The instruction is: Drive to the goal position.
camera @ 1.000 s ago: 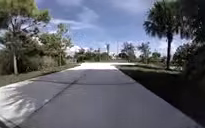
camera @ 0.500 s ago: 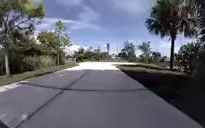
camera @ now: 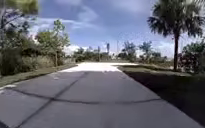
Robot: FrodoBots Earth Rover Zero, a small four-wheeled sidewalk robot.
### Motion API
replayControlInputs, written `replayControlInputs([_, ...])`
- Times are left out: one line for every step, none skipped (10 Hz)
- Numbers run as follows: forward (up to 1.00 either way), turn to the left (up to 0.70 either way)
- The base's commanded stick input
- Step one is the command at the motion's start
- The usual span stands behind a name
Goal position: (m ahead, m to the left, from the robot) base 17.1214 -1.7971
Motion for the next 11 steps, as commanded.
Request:
replayControlInputs([0.85,0.00])
replayControlInputs([0.85,0.00])
replayControlInputs([0.85,0.00])
replayControlInputs([0.85,0.00])
replayControlInputs([0.85,0.00])
replayControlInputs([0.85,0.00])
replayControlInputs([0.85,0.00])
replayControlInputs([0.85,0.00])
replayControlInputs([0.85,0.00])
replayControlInputs([0.85,0.00])
replayControlInputs([0.85,0.00])
